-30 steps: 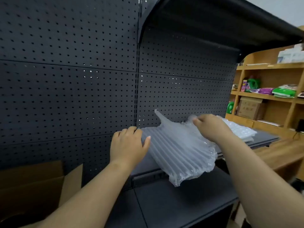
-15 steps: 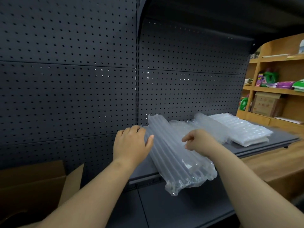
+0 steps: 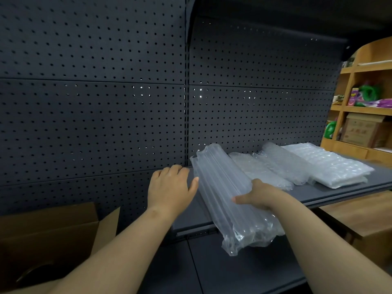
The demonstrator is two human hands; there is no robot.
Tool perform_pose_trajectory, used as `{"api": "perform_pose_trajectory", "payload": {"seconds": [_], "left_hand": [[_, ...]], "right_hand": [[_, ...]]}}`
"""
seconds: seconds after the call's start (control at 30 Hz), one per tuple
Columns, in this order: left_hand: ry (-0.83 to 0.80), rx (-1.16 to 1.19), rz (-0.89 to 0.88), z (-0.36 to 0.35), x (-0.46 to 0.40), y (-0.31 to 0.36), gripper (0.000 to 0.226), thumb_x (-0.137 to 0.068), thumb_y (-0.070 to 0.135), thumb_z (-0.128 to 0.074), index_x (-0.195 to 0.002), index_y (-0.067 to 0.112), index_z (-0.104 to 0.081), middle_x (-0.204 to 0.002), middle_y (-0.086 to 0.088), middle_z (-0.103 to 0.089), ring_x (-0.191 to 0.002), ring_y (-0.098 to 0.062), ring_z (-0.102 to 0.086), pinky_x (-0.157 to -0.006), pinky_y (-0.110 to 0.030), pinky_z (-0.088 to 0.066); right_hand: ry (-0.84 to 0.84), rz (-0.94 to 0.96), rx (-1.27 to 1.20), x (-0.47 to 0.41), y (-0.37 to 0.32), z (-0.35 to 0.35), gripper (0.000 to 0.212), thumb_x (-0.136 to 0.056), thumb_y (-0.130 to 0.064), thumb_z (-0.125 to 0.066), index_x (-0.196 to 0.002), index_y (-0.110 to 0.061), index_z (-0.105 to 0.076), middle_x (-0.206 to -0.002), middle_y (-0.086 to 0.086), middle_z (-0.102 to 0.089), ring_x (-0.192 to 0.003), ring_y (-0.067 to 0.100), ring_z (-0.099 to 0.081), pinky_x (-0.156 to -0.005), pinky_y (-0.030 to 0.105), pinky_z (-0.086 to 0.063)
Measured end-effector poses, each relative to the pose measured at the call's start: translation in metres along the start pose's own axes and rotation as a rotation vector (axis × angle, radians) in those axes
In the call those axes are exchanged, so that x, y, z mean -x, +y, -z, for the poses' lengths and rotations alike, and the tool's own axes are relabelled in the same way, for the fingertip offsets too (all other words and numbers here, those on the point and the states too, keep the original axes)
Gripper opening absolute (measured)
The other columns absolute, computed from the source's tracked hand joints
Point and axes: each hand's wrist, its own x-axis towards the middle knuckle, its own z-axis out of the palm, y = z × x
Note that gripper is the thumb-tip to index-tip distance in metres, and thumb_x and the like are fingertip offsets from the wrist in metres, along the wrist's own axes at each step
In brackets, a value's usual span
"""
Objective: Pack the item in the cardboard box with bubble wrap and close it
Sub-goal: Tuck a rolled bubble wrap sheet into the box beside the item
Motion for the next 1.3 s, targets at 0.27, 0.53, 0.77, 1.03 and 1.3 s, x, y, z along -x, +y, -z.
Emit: {"api": "perform_pose_trajectory", "payload": {"seconds": [0.27, 0.53, 0.77, 1.03, 1.3], "left_hand": [[0.045, -0.015, 0.024, 0.01, 0.003, -0.016, 0.051, -0.097, 0.05, -0.028, -0.134, 0.023, -0.049, -0.137, 0.003, -0.052, -0.124, -0.016, -0.049, -0.104, -0.034, -0.032], [0.319, 0.04, 0.036, 0.061, 0.023, -0.054, 0.065, -0.091, 0.054, -0.032, -0.144, 0.015, -0.032, -0.149, -0.009, -0.037, -0.138, -0.025, -0.033, -0.113, -0.04, -0.025], [0.202, -0.09, -0.019, 0.108, 0.044, -0.126, 0.092, -0.079, 0.074, -0.021, -0.152, 0.02, -0.009, -0.16, -0.005, -0.009, -0.147, -0.022, -0.007, -0.117, -0.038, -0.005], [-0.107, -0.287, 0.024, 0.129, 0.069, -0.224, 0.08, -0.078, 0.073, -0.046, -0.145, 0.033, -0.028, -0.146, 0.008, -0.043, -0.134, -0.012, -0.038, -0.118, -0.036, -0.011], [-0.34, -0.265, 0.103, 0.129, 0.072, -0.331, 0.064, -0.068, 0.063, -0.067, -0.121, 0.032, -0.049, -0.1, 0.011, -0.059, -0.088, -0.013, -0.055, -0.076, -0.03, -0.045]], "right_hand": [[0.057, 0.128, -0.231, 0.012, -0.008, 0.006, 0.094, -0.068, -0.026, -0.085, -0.139, -0.013, -0.025, -0.119, 0.006, -0.051, -0.102, 0.025, -0.05, -0.085, 0.036, -0.044], [0.292, 0.519, 0.132, 0.049, -0.058, 0.005, 0.099, -0.063, -0.041, -0.085, -0.137, -0.034, -0.021, -0.111, 0.004, -0.054, -0.092, 0.024, -0.057, -0.079, 0.04, -0.053], [0.388, 0.823, 0.553, 0.079, -0.117, -0.018, 0.106, -0.068, -0.047, -0.078, -0.143, -0.043, -0.004, -0.113, 0.0, -0.056, -0.096, 0.024, -0.06, -0.076, 0.041, -0.055], [0.558, 1.078, 0.715, 0.087, -0.178, -0.068, 0.097, -0.08, -0.042, -0.069, -0.148, -0.04, 0.001, -0.118, 0.001, -0.05, -0.1, 0.021, -0.055, -0.071, 0.03, -0.044], [0.601, 1.142, 0.75, 0.077, -0.254, -0.132, 0.095, -0.085, -0.042, -0.064, -0.149, -0.04, 0.006, -0.124, 0.001, -0.048, -0.108, 0.021, -0.051, -0.082, 0.03, -0.04]]}}
